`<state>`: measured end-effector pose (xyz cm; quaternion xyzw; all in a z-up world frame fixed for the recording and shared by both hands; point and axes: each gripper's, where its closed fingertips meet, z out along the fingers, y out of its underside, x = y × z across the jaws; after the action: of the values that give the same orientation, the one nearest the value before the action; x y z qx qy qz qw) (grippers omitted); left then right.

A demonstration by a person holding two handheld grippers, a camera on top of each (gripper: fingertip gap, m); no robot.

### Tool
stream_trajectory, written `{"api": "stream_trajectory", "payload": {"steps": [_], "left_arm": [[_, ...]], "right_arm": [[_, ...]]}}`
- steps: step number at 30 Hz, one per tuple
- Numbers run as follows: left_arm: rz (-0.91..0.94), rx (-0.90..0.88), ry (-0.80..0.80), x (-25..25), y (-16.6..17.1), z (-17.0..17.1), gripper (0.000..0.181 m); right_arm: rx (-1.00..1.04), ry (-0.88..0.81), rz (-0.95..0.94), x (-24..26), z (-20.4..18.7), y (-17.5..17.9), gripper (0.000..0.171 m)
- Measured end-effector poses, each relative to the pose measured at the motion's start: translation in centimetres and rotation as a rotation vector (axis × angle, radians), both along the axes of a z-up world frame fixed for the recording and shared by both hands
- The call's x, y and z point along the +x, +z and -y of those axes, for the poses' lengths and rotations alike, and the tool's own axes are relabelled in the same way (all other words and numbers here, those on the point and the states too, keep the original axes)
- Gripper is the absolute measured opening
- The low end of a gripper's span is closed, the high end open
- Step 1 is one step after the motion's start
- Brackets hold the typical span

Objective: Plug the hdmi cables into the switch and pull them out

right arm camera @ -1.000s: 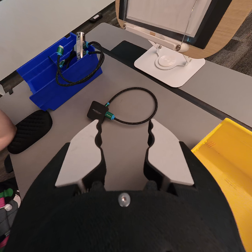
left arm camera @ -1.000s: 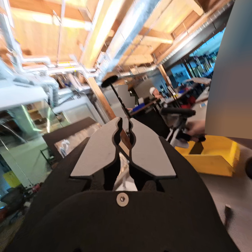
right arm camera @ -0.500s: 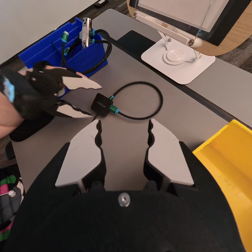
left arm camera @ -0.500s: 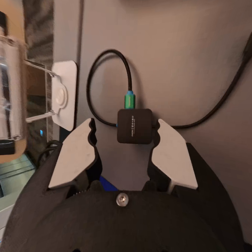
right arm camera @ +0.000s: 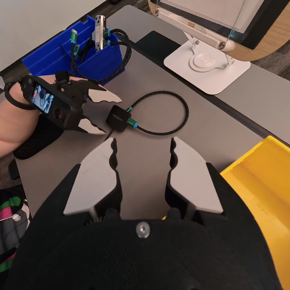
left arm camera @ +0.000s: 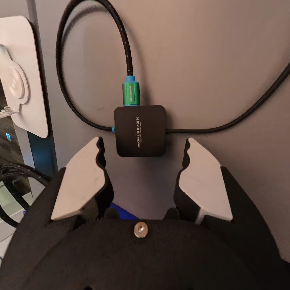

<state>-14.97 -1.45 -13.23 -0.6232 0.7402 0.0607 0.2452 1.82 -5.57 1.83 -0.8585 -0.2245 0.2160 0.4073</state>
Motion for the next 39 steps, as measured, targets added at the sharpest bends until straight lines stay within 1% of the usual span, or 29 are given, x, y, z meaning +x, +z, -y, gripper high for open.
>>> {"api": "stream_trajectory", "payload": {"steps": [3,5,8,10,15,18,21,23,25,26,29,31,35,39], "left_arm": [[-0.03,-0.015,0.016,-0.6,-0.5,-0.8,0.093],[-0.075,0.001,0.022,-1.1,-1.0,-1.4,0.092],[-0.083,0.028,0.03,-0.8,-1.2,-2.2,0.088],[-0.083,-0.006,0.014,-0.5,-1.5,-1.7,0.071],[-0.119,0.0,0.052,-0.8,-1.2,-2.1,0.071],[-0.102,0.004,0.088,-0.7,0.4,-2.0,0.071],[-0.021,0.0,0.081,-0.6,3.1,-1.3,0.07],[0.044,-0.032,0.074,-0.8,5.0,-0.6,0.07],[0.122,-0.066,0.06,-1.0,7.0,0.2,0.07],[0.157,-0.075,0.046,-1.2,7.9,0.5,0.07],[0.244,-0.131,0.016,-1.7,10.0,1.7,0.07],[0.28,-0.157,-0.006,-1.9,11.0,2.5,0.07],[0.326,-0.187,-0.062,-1.9,12.3,4.0,0.07],[0.383,-0.231,-0.145,-1.7,13.8,6.0,0.07]], "right_arm": [[-0.01,0.007,0.01,-0.3,-0.1,-0.4,0.066],[-0.022,0.014,0.02,-0.6,-0.2,-0.7,0.066],[-0.037,0.023,0.048,-0.8,-0.2,-1.3,0.066],[-0.044,0.03,0.06,-1.0,-0.2,-1.6,0.066],[-0.051,0.048,0.062,-1.5,-0.3,-2.0,0.065],[-0.006,0.081,0.089,-2.0,-0.6,-2.1,0.064],[0.085,0.163,0.129,-3.2,-0.8,-1.9,0.062],[0.182,0.288,0.188,-4.7,-0.1,-2.0,0.062],[0.275,0.456,0.28,-6.7,1.3,-2.8,0.062],[0.34,0.492,0.34,-7.4,1.3,-3.1,0.062],[0.507,0.52,0.482,-10.0,0.5,-3.8,0.062],[0.562,0.489,0.513,-11.8,-0.4,-4.3,0.062],[0.535,0.387,0.416,-14.6,-2.2,-5.8,0.062],[0.48,0.424,0.289,-17.0,-1.8,-7.5,0.064]]}}
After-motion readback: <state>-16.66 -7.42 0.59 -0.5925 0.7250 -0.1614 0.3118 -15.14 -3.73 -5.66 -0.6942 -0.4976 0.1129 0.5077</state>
